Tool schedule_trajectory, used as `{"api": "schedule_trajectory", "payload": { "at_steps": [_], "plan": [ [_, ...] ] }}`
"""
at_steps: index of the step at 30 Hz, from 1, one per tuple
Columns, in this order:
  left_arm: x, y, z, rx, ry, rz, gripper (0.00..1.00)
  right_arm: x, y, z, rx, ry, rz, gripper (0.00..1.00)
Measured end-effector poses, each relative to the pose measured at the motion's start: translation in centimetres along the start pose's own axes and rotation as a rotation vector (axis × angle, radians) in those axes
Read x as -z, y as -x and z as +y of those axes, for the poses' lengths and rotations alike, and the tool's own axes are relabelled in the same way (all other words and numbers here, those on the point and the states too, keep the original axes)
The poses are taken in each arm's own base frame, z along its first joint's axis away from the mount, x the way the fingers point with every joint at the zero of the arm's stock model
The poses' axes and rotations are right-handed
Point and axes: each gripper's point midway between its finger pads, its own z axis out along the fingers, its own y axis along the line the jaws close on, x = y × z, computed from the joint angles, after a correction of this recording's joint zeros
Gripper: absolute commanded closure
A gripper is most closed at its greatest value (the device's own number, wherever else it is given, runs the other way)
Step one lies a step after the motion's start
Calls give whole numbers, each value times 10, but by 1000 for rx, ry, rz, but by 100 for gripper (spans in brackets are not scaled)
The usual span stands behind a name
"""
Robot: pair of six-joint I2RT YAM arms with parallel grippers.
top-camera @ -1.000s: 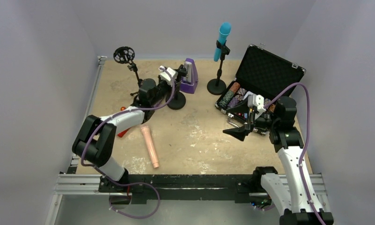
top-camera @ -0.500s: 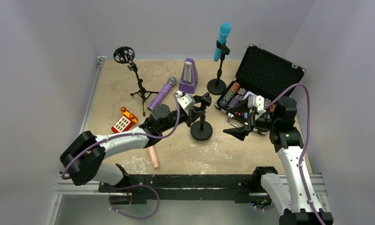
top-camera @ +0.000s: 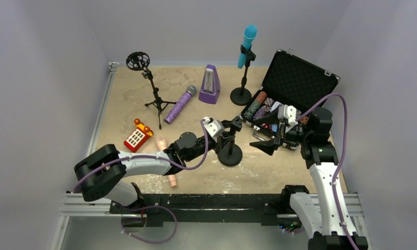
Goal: Attach the microphones to the stand
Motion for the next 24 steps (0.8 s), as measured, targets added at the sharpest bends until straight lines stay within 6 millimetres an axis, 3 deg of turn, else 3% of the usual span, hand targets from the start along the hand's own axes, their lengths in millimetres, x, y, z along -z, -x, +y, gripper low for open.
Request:
{"api": "schedule_trajectory", "payload": {
  "at_steps": [3, 6, 11, 17, 24],
  "plan": [
    [2, 0, 2, 13, 17, -19, 51, 0, 0, 1, -1, 6, -2, 5],
    [7, -7, 4, 40, 32, -7, 34, 0, 0, 1, 2, 7, -4, 5],
    [36, -14, 6, 72, 54, 7, 24, 1, 0, -1, 8, 1, -3, 5],
    [87, -11, 9, 179, 102, 8, 16, 2, -1, -2, 14, -5, 0, 5],
    [156, -27, 46, 494, 400, 101, 7, 4, -4, -3, 8, -14, 5, 5]
  ]
}}
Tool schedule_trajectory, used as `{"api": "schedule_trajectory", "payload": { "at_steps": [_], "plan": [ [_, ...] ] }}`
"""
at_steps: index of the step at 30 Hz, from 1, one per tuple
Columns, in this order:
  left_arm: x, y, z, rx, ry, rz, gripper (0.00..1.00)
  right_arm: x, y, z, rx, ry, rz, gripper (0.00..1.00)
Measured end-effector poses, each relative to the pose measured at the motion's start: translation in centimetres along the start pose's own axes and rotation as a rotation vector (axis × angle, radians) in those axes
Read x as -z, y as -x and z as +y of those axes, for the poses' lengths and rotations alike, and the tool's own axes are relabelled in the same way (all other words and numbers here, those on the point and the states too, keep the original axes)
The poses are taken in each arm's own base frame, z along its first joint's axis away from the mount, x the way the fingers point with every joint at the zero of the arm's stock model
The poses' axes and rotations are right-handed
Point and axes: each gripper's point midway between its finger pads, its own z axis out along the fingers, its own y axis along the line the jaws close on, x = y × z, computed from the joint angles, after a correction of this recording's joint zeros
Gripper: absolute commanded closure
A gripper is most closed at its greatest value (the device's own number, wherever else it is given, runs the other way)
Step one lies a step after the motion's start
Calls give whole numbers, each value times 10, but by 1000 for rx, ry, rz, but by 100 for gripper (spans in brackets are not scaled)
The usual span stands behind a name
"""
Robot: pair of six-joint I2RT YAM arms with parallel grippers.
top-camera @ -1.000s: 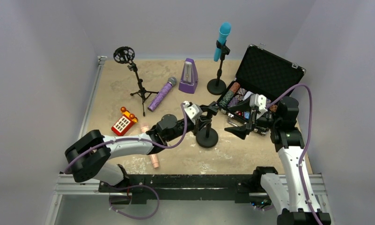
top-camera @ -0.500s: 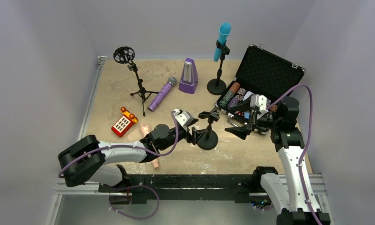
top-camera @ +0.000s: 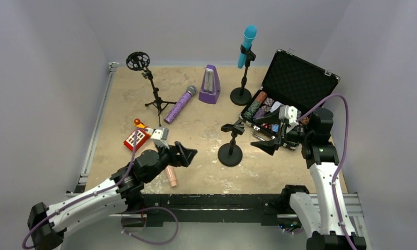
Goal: Attach the microphones to the stand
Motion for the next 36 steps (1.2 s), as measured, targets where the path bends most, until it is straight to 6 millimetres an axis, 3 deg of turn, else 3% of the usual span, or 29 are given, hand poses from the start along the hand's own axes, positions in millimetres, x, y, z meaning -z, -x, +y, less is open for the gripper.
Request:
{"api": "schedule_trajectory", "payload": {
  "at_steps": [3, 9, 13, 17, 25, 28, 32, 36],
  "plan": [
    [22, -10, 40, 120, 187, 24, 4, 1, -1, -1, -3, -4, 2, 5],
    [54, -57, 120, 171, 585, 175, 9, 1, -1, -1, -7, -7, 3, 4],
    [69, -80, 147, 152, 773, 298, 13, 1, -3, -4, -18, -11, 5, 4],
    [71, -87, 154, 134, 871, 370, 21, 3, -3, -5, -18, -18, 5, 5],
    [62, -94, 156, 119, 931, 440, 48, 3, -3, -6, -18, -23, 5, 5],
    [59, -94, 155, 112, 932, 451, 65, 3, -3, -6, -18, -23, 5, 5],
    [53, -94, 153, 102, 921, 467, 99, 3, -3, -6, -17, -23, 4, 5],
    [51, -93, 147, 92, 883, 481, 100, 4, -2, -5, -12, -24, 2, 5]
  ]
}}
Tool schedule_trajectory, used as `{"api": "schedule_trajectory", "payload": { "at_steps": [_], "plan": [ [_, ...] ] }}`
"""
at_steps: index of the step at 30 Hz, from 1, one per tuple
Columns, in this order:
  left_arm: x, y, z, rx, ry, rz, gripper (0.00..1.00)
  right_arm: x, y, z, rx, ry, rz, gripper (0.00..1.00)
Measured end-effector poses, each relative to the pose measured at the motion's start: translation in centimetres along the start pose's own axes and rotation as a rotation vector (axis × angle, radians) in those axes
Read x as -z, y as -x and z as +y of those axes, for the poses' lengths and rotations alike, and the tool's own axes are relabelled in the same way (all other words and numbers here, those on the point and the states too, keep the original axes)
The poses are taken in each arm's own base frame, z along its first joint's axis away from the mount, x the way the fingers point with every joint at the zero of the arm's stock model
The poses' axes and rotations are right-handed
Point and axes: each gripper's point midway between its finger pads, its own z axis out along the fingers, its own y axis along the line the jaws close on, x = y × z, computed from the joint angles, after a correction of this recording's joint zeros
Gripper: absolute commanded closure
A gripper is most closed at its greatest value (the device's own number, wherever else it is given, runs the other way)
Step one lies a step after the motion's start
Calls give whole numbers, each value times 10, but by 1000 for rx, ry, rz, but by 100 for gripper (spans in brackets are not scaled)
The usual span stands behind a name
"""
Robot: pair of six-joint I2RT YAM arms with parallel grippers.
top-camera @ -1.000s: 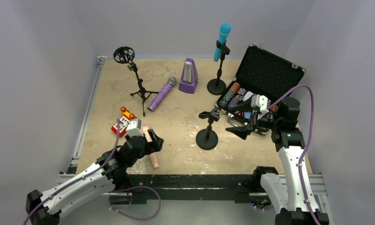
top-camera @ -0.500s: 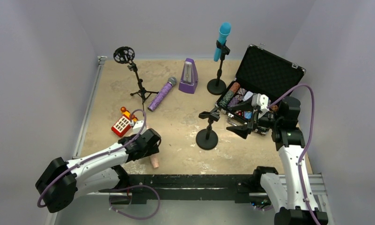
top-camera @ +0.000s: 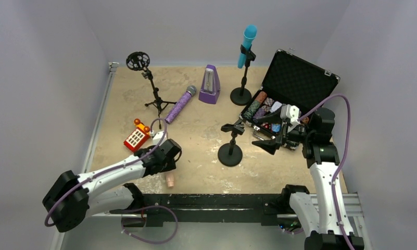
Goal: Attach the microphones to the stand
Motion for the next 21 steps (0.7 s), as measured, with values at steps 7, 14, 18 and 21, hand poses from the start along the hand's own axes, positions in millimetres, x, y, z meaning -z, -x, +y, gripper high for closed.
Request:
{"api": "schedule_trajectory", "payload": {
  "at_steps": [7, 14, 18, 21],
  "plan": [
    [58, 42, -39, -30, -377, -189, 100, 0, 2, 4, 4, 17, -9, 4],
    [133, 70, -82, -272, -827, -481, 100, 2, -1, 8, 12, 27, 11, 4],
    [158, 70, -104, -457, -975, -570, 100, 5, 14, 7, 58, 45, 35, 5],
    [168, 69, -120, -563, -1043, -591, 100, 6, 33, 4, 108, 58, 45, 5]
  ]
}}
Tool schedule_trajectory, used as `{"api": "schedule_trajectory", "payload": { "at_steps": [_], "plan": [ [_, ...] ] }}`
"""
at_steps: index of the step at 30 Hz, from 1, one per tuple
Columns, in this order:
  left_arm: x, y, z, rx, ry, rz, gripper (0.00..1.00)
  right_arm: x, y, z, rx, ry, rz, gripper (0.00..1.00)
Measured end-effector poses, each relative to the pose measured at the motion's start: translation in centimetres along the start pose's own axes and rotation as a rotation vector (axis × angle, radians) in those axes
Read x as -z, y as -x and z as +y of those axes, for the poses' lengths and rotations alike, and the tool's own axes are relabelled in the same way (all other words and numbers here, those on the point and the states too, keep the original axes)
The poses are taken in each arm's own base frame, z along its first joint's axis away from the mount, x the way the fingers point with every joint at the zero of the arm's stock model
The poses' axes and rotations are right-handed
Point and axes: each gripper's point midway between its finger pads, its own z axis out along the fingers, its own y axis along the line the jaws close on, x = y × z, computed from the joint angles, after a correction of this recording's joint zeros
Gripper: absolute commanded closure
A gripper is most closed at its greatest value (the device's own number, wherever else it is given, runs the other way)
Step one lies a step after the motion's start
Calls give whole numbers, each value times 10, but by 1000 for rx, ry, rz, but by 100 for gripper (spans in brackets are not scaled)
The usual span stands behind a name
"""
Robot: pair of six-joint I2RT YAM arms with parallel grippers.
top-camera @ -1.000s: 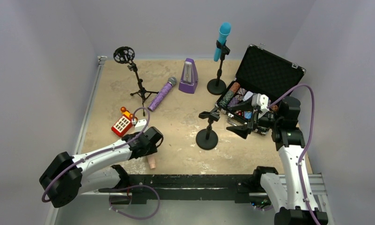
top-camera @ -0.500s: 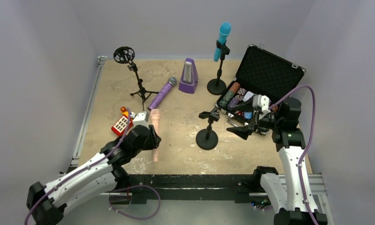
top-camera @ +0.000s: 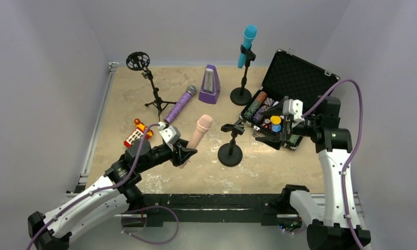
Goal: Attach the microphones to the stand
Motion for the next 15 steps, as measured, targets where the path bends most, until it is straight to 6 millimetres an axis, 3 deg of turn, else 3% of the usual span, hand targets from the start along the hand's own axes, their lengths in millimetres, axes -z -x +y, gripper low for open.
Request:
{"api": "schedule_trajectory", "payload": {
  "at_steps": [7, 15],
  "plan": [
    [-23, 28, -22, -101, -148, -76, 100, -9, 32, 0, 82, 84, 27, 4],
    [-38, 46, -30, -142, -209, -158, 100, -40, 25, -6, 50, 214, 84, 5]
  ]
}}
